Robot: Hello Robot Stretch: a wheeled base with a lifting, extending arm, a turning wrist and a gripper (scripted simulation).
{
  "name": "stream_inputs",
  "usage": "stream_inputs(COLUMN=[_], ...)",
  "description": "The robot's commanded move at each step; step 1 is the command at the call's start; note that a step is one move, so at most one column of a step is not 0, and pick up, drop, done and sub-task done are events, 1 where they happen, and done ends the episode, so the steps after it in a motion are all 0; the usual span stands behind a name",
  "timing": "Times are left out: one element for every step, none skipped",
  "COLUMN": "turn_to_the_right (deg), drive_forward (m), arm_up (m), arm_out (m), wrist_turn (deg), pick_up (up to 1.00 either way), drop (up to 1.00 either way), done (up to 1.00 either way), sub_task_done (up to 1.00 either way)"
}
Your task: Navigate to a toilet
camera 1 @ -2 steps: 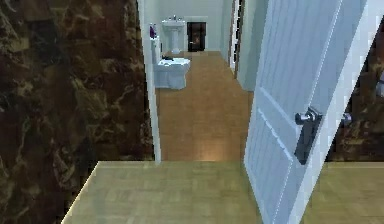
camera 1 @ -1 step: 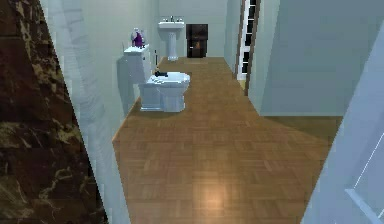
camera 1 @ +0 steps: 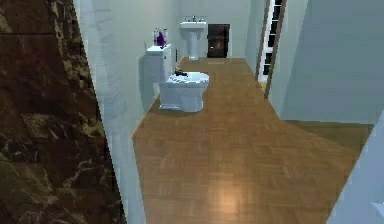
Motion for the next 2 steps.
stream_inputs(turn_to_the_right=[0.0, 12.0], drive_forward=[0.05, 0.00], arm_up=[0.00, 0.00], arm_out=[0.00, 0.00], wrist_turn=[0.0, 0.0], pick_up=[0.00, 0.00], drop=[0.00, 0.00], done=[0.00, 0.00], sub_task_done=[0.00, 0.00])
